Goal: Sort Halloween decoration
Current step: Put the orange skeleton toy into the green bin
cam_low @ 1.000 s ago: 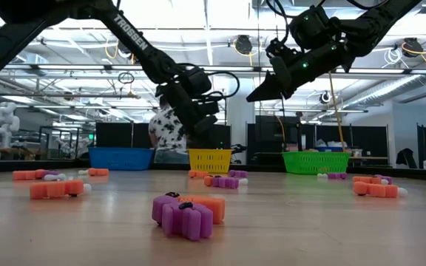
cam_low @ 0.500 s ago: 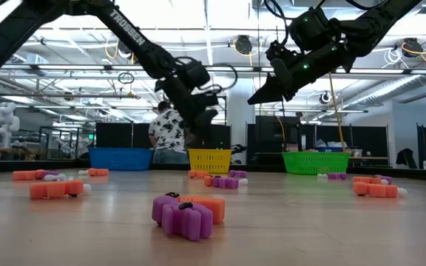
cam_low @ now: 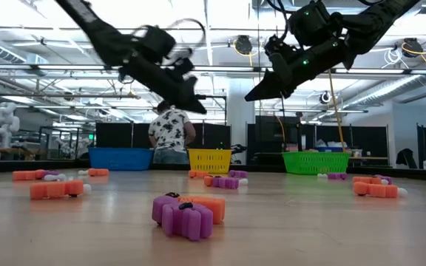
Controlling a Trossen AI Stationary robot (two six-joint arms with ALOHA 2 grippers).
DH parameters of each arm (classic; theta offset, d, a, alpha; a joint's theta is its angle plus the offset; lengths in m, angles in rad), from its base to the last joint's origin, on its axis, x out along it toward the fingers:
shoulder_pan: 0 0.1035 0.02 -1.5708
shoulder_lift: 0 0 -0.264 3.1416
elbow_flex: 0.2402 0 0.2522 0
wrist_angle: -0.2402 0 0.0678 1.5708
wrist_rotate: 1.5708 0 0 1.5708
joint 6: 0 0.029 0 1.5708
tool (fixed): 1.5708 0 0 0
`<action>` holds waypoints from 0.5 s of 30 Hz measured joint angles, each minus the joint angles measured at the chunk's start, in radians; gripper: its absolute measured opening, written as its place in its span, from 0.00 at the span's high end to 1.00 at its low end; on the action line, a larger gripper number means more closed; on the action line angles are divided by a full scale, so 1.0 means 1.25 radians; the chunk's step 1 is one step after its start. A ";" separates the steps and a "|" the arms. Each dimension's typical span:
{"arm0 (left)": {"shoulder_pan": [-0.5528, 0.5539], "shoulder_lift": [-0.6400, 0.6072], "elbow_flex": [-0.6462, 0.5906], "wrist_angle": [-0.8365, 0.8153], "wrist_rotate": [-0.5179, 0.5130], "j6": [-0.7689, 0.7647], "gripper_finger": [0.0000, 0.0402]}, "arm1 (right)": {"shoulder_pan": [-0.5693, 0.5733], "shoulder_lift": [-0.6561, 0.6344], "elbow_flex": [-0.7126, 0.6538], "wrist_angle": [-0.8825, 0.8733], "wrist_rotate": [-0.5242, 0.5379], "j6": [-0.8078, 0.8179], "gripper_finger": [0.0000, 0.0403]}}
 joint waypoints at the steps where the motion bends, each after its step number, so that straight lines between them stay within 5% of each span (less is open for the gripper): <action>1: -0.012 -0.024 -0.038 0.038 0.001 -0.012 1.00 | 0.006 0.000 0.000 -0.005 0.009 0.015 1.00; 7: -0.085 -0.125 -0.254 0.292 0.001 -0.050 1.00 | 0.063 0.000 0.000 -0.057 0.013 0.076 1.00; 15: -0.141 -0.161 -0.399 0.409 -0.011 -0.056 1.00 | 0.164 0.013 0.000 -0.109 0.071 0.159 0.98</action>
